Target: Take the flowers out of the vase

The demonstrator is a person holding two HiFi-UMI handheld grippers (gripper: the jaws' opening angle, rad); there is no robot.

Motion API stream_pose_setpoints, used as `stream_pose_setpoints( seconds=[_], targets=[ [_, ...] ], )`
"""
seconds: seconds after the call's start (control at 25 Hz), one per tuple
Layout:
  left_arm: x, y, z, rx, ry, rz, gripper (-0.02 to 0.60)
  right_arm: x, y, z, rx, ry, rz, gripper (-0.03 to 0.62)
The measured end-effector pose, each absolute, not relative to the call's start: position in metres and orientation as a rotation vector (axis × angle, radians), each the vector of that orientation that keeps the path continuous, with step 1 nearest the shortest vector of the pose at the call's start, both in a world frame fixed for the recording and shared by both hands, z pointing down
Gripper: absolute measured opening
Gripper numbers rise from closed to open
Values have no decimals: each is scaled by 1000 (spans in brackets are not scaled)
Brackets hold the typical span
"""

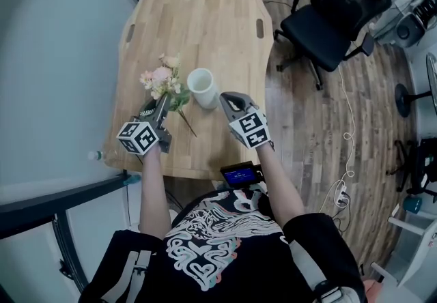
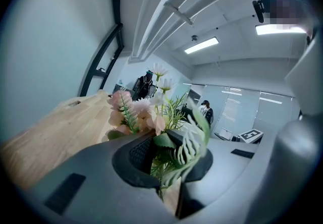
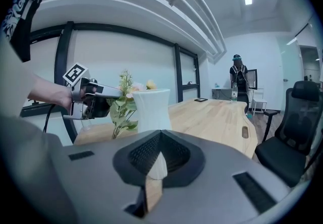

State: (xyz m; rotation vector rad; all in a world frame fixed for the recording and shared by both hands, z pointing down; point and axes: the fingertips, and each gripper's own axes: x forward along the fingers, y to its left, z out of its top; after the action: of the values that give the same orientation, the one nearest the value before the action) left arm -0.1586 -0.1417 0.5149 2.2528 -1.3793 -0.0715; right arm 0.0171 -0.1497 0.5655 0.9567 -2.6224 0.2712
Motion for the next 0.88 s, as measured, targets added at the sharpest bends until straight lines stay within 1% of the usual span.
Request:
stream_pose_setpoints(
  seconds=[0.52,0.88],
  targets=[
    [-150,-151,583,2116,-1338,35,57,19,-148,587,944,-2593,330,8],
    [-153,-151,623,2018,-1394,114,58,23,-147,598,944,-2576,354,8]
  ],
)
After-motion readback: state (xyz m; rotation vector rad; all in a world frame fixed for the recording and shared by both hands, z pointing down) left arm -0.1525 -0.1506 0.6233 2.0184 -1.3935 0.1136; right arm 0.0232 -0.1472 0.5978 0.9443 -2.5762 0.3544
